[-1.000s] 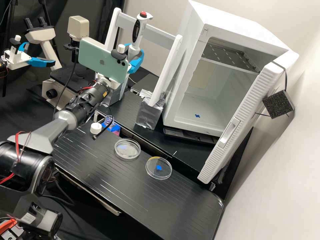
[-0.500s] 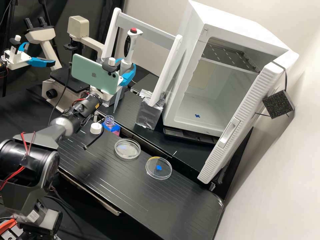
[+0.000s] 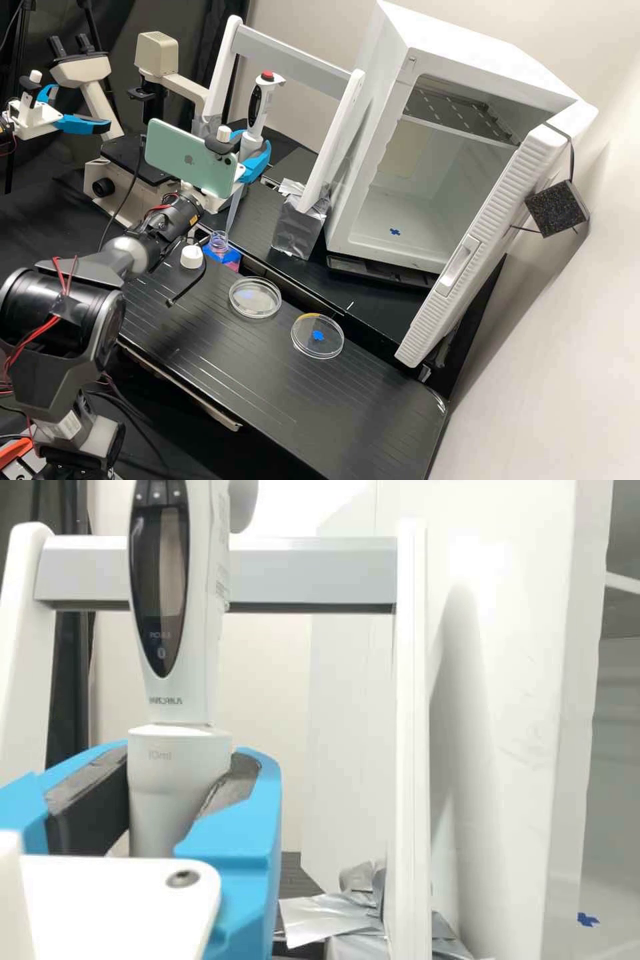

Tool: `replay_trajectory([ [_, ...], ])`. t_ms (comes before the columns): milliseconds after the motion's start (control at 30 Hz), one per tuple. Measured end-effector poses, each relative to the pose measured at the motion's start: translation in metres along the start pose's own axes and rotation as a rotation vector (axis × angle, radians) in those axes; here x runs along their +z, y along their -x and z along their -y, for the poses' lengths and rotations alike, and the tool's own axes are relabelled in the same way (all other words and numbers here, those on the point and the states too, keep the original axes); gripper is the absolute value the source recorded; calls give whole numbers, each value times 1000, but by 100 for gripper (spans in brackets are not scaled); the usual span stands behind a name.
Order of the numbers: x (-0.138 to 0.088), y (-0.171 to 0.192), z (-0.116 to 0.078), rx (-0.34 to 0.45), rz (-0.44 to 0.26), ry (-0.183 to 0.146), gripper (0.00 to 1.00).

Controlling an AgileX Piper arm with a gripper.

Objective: Use the pipette

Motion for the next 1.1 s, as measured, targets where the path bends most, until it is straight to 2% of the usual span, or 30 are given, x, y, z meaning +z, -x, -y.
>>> replay_trajectory([
  [367, 1, 4, 6, -19, 2, -10, 0],
  [500, 6, 7, 12, -33, 15, -2, 0],
  [733, 13, 12, 21, -46, 33, -15, 0],
  [967, 22, 15, 33, -6, 30, 4, 0],
  [1100, 28, 20, 39, 5, 50, -14, 0],
])
